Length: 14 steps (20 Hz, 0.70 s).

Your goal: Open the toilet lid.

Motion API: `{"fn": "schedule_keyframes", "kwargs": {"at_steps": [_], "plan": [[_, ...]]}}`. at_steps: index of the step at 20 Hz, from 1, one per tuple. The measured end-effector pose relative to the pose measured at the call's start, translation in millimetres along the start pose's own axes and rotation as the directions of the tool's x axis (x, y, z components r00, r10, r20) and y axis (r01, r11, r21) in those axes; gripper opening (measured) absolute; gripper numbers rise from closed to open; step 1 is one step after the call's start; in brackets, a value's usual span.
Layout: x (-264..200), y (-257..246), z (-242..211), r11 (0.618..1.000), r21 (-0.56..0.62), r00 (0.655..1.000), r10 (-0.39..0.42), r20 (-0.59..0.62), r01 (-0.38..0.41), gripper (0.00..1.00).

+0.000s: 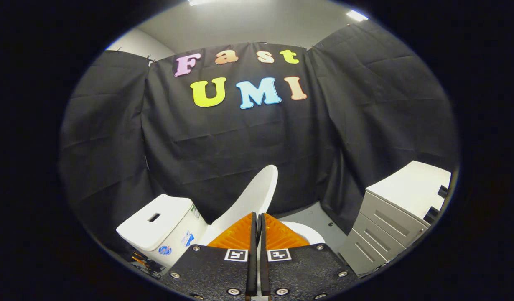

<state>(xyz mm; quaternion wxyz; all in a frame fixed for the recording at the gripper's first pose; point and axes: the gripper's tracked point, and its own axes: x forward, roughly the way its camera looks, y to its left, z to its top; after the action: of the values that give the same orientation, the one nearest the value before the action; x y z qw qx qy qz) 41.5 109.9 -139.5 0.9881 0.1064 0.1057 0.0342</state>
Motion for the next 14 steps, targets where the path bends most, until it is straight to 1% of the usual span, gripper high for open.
{"fn": "schedule_keyframes", "kwargs": {"at_steps": [2, 5, 9, 14], "plan": [[0, 10, 7, 1.000, -0.026, 1.000, 0.012, 0.006, -0.012, 0.03], [-4, 29, 19, 0.999, -0.012, 0.999, 0.045, 0.030, -0.044, 0.03], [-6, 47, 30, 0.998, -0.015, 0.997, 0.066, 0.051, -0.065, 0.03], [-8, 79, 48, 0.993, -0.044, 0.989, 0.115, 0.095, -0.111, 0.03]]}}
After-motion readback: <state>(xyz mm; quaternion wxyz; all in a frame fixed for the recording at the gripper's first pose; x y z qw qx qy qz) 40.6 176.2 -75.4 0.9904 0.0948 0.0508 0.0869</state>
